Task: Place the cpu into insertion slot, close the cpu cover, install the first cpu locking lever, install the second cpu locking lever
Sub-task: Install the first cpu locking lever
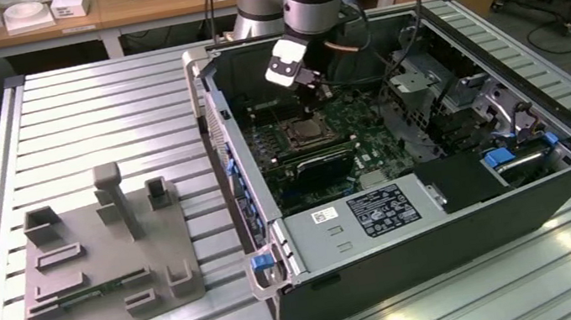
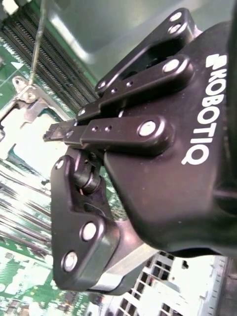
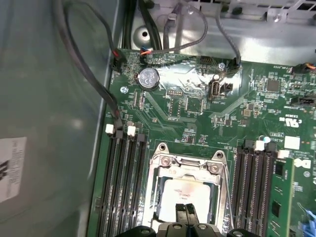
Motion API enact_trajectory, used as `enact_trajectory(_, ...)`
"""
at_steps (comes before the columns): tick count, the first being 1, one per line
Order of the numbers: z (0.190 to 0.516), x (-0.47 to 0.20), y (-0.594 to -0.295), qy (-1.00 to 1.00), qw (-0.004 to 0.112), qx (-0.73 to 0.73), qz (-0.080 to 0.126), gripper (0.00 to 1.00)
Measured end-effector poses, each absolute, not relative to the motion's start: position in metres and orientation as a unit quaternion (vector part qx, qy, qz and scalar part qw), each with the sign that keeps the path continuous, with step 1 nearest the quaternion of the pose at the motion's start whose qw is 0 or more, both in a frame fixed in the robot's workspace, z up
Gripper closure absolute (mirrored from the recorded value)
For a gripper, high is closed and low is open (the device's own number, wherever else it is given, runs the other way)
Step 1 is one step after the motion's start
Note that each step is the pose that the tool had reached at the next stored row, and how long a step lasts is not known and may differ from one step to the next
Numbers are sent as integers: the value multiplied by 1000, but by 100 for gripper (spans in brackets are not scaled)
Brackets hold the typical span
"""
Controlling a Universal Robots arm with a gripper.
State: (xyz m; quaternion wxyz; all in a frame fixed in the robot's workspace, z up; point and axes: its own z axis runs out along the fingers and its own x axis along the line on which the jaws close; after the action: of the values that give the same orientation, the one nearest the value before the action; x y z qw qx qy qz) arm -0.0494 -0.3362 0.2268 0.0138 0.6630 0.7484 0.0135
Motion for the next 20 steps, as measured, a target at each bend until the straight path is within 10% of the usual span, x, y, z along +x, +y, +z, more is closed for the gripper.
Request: enact_trajectory(20, 237, -49, -336, 816, 13, 577, 14, 89)
